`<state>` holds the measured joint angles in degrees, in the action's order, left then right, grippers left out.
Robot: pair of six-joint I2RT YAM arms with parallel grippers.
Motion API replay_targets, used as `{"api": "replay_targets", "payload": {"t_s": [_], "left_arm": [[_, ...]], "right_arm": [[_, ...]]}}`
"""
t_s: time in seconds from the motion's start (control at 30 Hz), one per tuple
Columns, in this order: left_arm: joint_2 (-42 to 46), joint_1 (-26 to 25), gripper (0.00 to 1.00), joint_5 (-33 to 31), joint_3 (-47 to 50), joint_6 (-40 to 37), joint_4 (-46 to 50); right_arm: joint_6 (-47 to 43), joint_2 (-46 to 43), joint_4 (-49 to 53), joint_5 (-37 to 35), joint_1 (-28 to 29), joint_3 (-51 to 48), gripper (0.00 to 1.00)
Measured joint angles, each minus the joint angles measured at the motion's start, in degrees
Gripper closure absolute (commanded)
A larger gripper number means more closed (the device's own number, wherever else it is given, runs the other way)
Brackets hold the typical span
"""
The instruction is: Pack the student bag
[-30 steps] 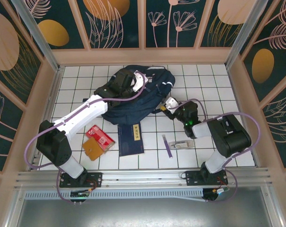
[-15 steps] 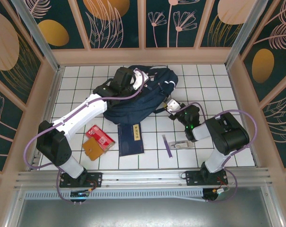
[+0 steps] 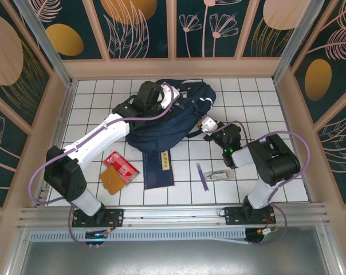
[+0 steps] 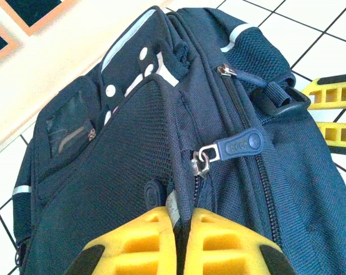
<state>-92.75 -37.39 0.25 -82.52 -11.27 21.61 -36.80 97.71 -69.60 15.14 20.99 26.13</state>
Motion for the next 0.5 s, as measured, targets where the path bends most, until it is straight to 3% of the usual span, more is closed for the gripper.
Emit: {"api": "replay_targets", "payload": {"t_s": [0.17, 0.5], "left_arm": [[0.00, 0.00, 1.00, -0.57, 0.00, 0.90, -0.13], [-0.98, 0.37, 1.00, -0.98, -1.53, 2.60, -0.42]], "right_arm": [[-0.44, -0.15, 1.14, 1.38, -0.15, 0.00, 1.00], [-0.59, -5.88, 11.85, 9.05, -3.61, 0.70, 1.00]]}}
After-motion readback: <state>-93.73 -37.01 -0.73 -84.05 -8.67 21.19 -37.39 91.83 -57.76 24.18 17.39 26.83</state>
